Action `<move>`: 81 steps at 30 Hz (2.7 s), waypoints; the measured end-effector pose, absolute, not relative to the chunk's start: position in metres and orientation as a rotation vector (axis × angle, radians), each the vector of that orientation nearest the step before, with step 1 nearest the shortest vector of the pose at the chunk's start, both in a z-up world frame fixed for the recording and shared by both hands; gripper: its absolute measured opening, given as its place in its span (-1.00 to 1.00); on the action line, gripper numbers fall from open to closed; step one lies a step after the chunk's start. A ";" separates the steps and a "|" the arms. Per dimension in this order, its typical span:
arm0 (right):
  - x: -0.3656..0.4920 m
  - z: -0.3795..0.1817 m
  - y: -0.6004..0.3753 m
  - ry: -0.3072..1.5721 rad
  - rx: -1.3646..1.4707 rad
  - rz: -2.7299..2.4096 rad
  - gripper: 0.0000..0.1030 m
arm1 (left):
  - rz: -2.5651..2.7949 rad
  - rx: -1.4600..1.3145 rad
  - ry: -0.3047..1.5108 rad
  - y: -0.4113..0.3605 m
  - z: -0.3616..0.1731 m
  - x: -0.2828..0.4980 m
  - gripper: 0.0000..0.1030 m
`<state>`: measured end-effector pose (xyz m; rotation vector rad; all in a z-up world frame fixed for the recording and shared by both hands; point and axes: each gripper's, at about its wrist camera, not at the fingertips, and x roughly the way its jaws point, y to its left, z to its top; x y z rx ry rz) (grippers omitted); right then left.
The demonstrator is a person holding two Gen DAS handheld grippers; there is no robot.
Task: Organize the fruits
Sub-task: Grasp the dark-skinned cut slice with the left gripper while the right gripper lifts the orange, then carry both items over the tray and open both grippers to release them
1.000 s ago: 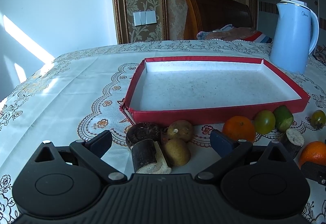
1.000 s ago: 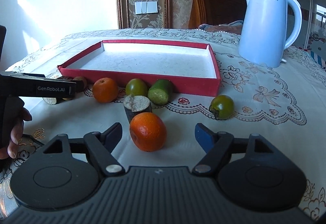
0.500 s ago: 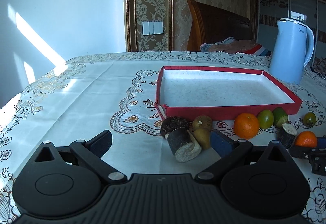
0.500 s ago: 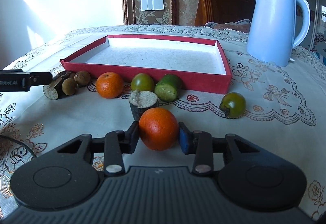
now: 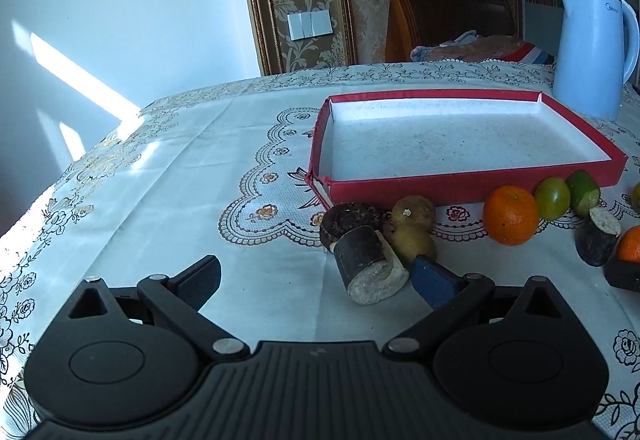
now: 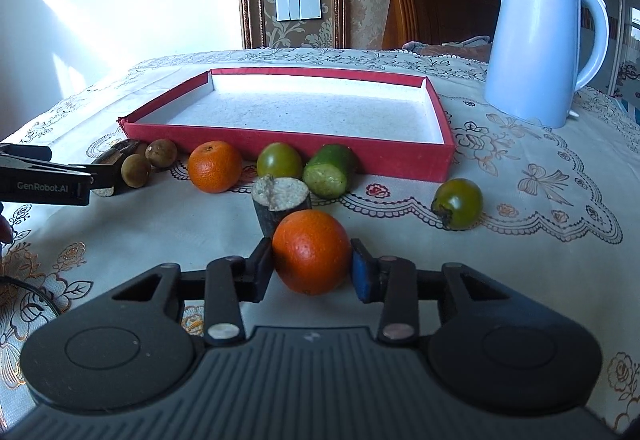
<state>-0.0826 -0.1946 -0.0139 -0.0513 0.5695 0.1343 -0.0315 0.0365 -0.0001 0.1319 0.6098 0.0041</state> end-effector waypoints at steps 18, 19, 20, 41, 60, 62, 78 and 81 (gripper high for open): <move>-0.084 -0.014 -0.193 0.569 -0.059 0.131 -0.28 | -0.131 0.179 0.616 0.034 -0.008 -0.029 -0.30; -0.084 -0.014 -0.193 0.568 -0.059 0.130 -0.28 | -0.135 0.176 0.617 0.035 -0.008 -0.027 -0.30; -0.084 -0.014 -0.193 0.568 -0.058 0.130 -0.28 | -0.138 0.172 0.618 0.036 -0.008 -0.026 -0.30; -0.091 0.009 -0.193 0.477 -0.009 0.137 -0.28 | -0.177 0.125 0.532 0.022 0.025 -0.042 -0.36; -0.037 0.034 -0.187 0.464 -0.005 0.083 -0.28 | -0.198 0.099 0.555 -0.016 0.027 0.001 -0.36; -0.030 0.033 -0.188 0.459 -0.011 0.072 -0.28 | -0.195 0.098 0.558 -0.019 0.027 0.007 -0.36; 0.047 0.024 -0.197 0.523 -0.024 0.010 -0.28 | -0.135 0.076 0.628 -0.033 0.017 0.067 -0.36; 0.059 0.020 -0.199 0.545 -0.015 0.004 -0.28 | -0.124 0.086 0.632 -0.036 0.016 0.075 -0.36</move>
